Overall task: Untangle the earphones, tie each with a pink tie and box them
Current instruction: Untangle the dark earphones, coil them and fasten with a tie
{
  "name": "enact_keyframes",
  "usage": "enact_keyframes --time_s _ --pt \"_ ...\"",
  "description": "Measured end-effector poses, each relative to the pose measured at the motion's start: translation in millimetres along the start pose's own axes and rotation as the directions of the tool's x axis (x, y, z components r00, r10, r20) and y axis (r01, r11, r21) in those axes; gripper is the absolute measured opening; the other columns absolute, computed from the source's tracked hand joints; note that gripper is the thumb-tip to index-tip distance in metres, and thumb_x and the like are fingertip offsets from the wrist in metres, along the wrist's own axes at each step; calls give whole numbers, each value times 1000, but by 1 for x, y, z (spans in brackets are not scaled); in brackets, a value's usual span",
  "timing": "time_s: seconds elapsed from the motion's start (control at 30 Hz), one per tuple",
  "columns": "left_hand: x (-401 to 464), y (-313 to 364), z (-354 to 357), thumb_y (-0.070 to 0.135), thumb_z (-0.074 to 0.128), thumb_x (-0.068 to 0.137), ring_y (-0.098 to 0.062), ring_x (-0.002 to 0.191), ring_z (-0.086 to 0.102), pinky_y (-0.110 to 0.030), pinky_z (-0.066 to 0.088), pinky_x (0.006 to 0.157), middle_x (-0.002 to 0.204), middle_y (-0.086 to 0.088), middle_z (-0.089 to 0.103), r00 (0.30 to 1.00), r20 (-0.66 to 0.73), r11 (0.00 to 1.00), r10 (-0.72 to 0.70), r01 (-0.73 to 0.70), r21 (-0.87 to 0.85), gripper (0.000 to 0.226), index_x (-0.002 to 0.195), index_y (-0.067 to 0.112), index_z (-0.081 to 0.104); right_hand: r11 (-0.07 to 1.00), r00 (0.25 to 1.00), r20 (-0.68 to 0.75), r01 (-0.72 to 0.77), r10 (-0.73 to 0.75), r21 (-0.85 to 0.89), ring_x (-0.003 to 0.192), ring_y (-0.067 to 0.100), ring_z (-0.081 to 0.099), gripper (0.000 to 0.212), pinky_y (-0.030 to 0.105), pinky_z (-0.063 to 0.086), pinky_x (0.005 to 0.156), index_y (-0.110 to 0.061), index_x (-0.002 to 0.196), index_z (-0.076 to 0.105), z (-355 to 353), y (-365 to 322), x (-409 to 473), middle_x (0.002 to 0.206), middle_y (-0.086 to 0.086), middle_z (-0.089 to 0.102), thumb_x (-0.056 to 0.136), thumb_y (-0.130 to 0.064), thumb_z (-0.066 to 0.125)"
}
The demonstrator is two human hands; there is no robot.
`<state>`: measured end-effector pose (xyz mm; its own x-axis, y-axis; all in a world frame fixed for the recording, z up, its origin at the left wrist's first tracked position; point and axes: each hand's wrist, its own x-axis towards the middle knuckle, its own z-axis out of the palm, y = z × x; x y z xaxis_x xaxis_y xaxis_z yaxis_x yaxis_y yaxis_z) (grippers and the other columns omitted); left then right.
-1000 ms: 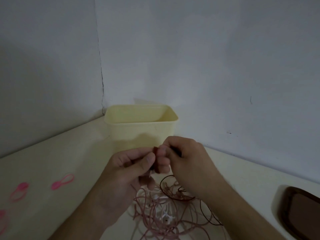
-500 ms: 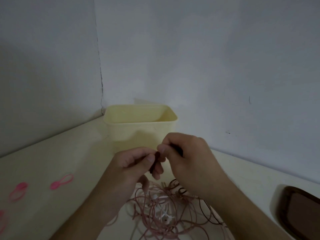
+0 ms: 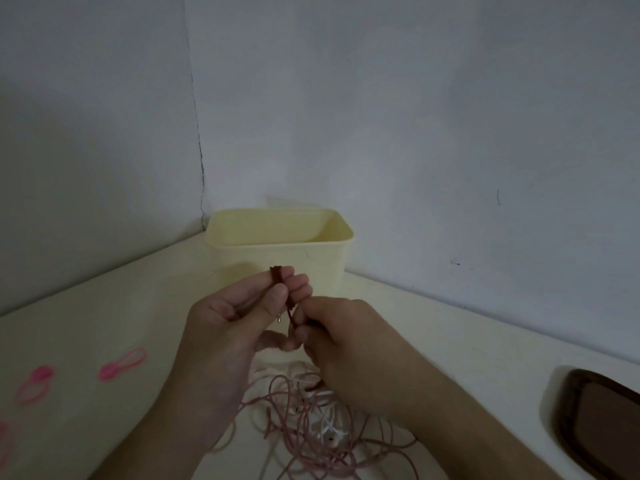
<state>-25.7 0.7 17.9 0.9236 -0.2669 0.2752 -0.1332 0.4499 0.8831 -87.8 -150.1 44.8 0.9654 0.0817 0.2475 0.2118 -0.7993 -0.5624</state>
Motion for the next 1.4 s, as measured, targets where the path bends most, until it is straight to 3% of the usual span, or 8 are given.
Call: enact_keyframes --time_s 0.2,0.4,0.57,0.67,0.8,1.03,1.13,1.4 --pt "-2 -6 1 -1 58 101 -17 76 73 -32 56 51 86 -7 79 991 108 911 73 -110 396 29 98 15 82 999 993 -113 -45 46 14 74 1 60 25 18 47 65 -29 85 63 -19 1 1 71 -16 62 104 -15 57" --pt "-4 -1 -3 22 67 90 -24 61 61 -29 44 47 73 -19 67 945 290 985 -153 121 126 29 88 -5 77 1000 979 -204 -27 24 -14 74 2 57 31 19 44 64 -30 84 62 -20 9 1 70 -17 59 103 -7 56" --pt "-3 5 -1 8 63 88 -25 100 75 -27 55 52 111 -20 77 982 179 978 -67 100 -182 29 111 0 78 999 992 -123 -22 16 -48 70 1 56 31 18 41 62 -30 82 57 -6 8 0 71 -17 57 102 -7 52" --pt "0 2 -2 3 54 100 -26 111 74 -35 61 61 116 -12 78 995 99 999 13 -18 51 29 118 6 76 992 999 -37 -36 32 -122 74 13 59 22 32 49 64 -27 87 59 0 3 -1 81 -9 60 101 -12 53" --pt "-3 -7 3 12 51 106 -14 81 73 -34 59 58 87 0 79 989 145 896 42 -101 432 35 95 21 83 998 989 -146 -22 14 -54 73 5 63 20 29 52 65 -26 85 64 -16 -1 -3 79 -11 68 104 -33 59" --pt "-3 -1 0 23 74 86 -16 50 40 -28 37 45 57 -9 44 973 147 983 -175 166 73 27 75 -2 72 988 982 -189 1 28 151 53 5 48 25 18 40 54 -25 81 67 -20 0 -2 58 -12 56 101 -39 66" --pt "-4 4 1 26 69 84 -13 51 46 -24 37 44 61 -8 51 961 184 967 -206 229 -112 26 77 1 75 986 979 -198 -23 56 166 56 5 47 28 19 39 55 -25 81 67 -16 4 -1 59 -13 53 104 -40 61" --pt "-1 7 -2 6 52 92 -22 118 72 -27 56 57 127 -15 74 976 205 965 -75 123 -231 38 124 1 72 991 991 -38 -129 131 35 65 1 54 32 14 41 60 -26 79 62 -5 1 0 71 -12 58 108 -20 51"
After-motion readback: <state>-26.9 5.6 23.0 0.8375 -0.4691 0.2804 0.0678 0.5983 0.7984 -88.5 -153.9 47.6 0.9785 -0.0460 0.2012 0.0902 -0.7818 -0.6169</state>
